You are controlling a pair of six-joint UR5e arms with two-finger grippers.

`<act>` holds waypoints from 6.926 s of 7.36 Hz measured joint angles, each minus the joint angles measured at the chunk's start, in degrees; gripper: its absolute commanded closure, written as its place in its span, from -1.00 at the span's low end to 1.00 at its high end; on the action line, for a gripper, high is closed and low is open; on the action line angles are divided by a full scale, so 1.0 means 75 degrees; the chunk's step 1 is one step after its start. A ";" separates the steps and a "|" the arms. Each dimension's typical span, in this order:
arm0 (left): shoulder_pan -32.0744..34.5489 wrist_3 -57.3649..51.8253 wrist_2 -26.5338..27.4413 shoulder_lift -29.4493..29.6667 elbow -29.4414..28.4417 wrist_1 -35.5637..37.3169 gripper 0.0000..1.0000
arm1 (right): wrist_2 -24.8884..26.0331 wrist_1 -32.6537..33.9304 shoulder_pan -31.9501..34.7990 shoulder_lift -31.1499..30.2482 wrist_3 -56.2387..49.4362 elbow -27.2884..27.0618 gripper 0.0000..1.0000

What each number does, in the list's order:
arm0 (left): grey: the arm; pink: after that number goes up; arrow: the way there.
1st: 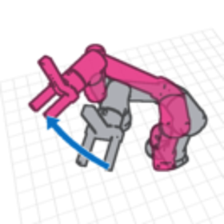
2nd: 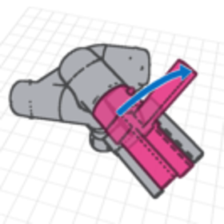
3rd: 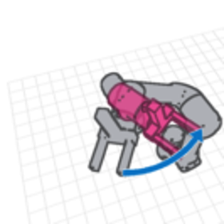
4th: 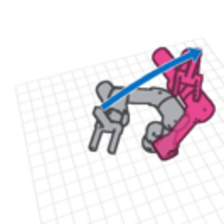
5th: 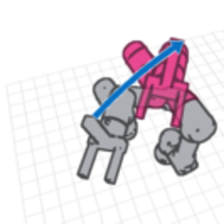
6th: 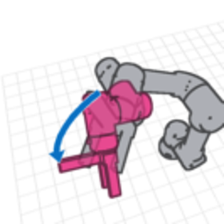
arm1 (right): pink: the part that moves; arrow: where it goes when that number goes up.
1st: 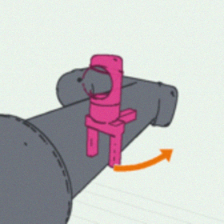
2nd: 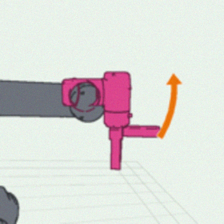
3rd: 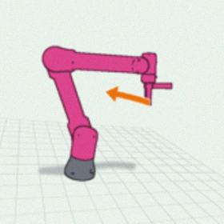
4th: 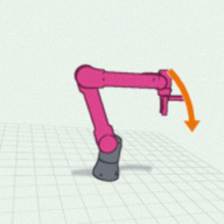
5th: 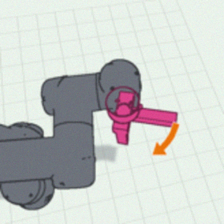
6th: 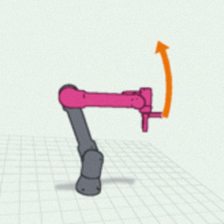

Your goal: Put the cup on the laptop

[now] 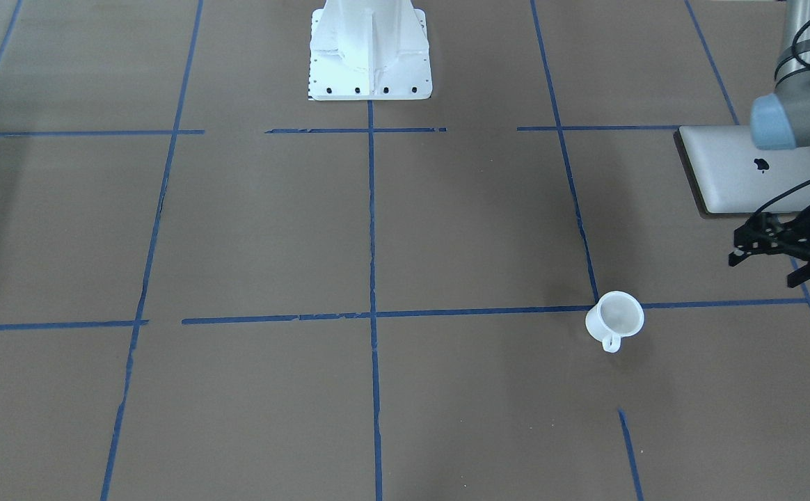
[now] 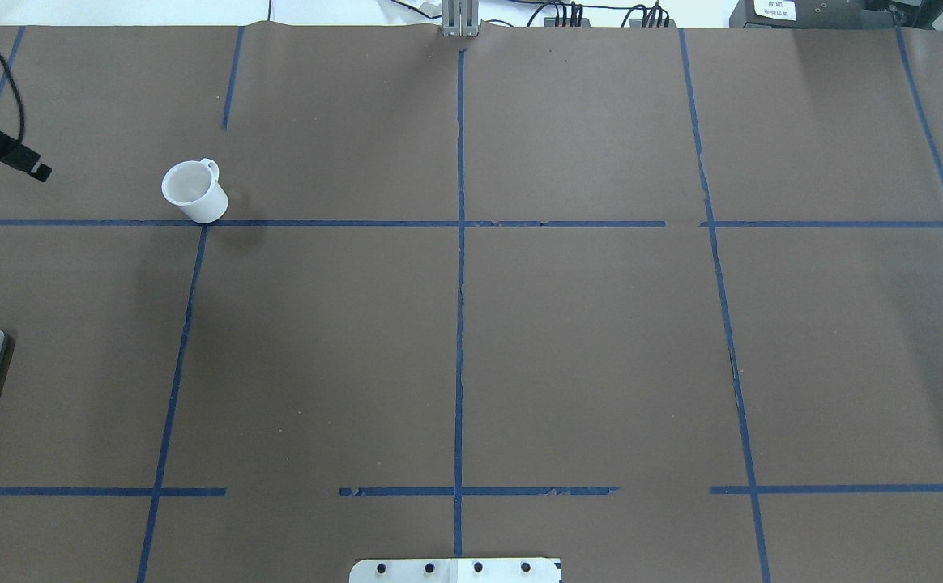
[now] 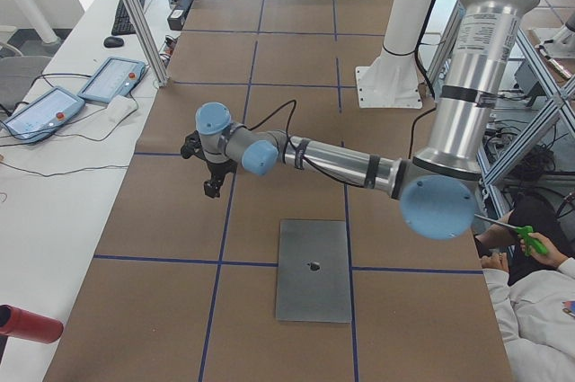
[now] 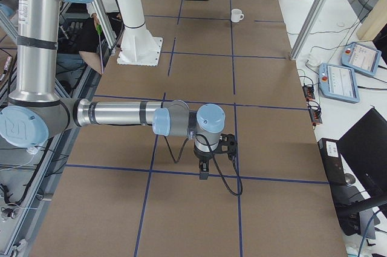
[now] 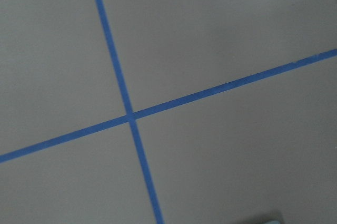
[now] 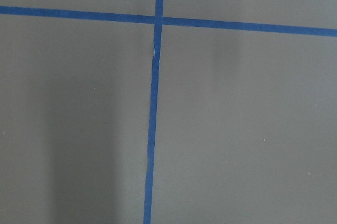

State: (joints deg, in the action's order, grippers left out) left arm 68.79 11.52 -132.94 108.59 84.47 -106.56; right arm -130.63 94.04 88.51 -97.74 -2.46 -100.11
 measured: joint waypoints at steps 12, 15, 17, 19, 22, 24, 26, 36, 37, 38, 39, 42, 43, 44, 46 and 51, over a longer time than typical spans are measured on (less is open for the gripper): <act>-0.1828 0.2602 0.1232 0.2927 -0.3559 -0.0698 -0.43 | -0.0008 0.0000 0.0000 0.0000 -0.0001 0.0000 -1.00; -0.1862 0.2485 0.1159 0.2859 -0.3624 -0.0671 1.00 | -0.0003 0.0000 0.0000 0.0000 0.0000 0.0000 -1.00; -0.1828 0.2453 0.1012 0.2872 -0.3621 -0.0533 1.00 | 0.0000 0.0000 0.0000 0.0000 0.0000 0.0000 -1.00; -0.1628 0.2447 0.0861 0.2899 -0.3582 -0.0345 1.00 | -0.0007 0.0000 0.0000 0.0000 0.0000 0.0000 -1.00; -0.0823 0.1962 0.0812 0.2809 -0.3050 0.0904 1.00 | -0.0003 0.0000 0.0000 0.0000 0.0000 0.0000 -1.00; -0.0069 0.0614 0.0806 0.2050 -0.1746 0.2505 1.00 | -0.0007 0.0000 0.0000 0.0000 -0.0002 0.0000 -1.00; 0.0422 -0.0416 0.0691 0.0581 -0.0387 0.3068 1.00 | -0.0001 0.0000 0.0000 0.0000 -0.0003 0.0000 -1.00; 0.0511 0.0668 -0.0137 -0.4251 -0.0096 -0.2382 1.00 | -0.0003 0.0000 0.0000 0.0000 0.0000 0.0000 -1.00; 0.0493 0.0843 -0.0140 -0.4303 -0.0190 -0.2595 1.00 | -0.0003 -0.0002 0.0000 0.0000 0.0000 0.0000 -1.00; 0.0478 0.1059 -0.0152 -0.4331 -0.0221 -0.2788 1.00 | 0.0000 -0.0005 0.0000 0.0000 0.0000 0.0000 -1.00; 0.0454 0.1371 -0.0162 -0.4348 -0.0230 -0.3078 1.00 | 0.0002 -0.0003 0.0000 0.0000 0.0000 0.0000 -1.00; 0.0187 0.1911 -0.0169 -0.4364 -0.0240 -0.3540 0.82 | 0.0003 0.0000 0.0000 0.0000 0.0000 0.0000 -1.00; 0.0102 0.1941 -0.0170 -0.4365 -0.0240 -0.3560 0.26 | 0.0001 0.0000 0.0000 0.0000 0.0000 0.0000 -1.00; 0.0046 0.1948 -0.0170 -0.4365 -0.0243 -0.3566 -0.16 | -0.0004 0.0000 0.0000 0.0000 0.0000 0.0000 -1.00; 0.0001 0.1948 -0.0165 -0.4388 -0.0246 -0.3562 -0.79 | -0.0006 0.0000 0.0000 0.0000 0.0000 0.0000 -1.00; 0.0071 0.1685 -0.0368 -0.4353 0.0231 -0.3400 -1.00 | -0.0006 0.0000 0.0000 0.0000 0.0000 0.0000 -1.00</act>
State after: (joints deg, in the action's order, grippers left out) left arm 69.32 24.15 -135.69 75.94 86.20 -132.06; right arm -130.68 94.04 88.51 -97.73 -2.46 -100.11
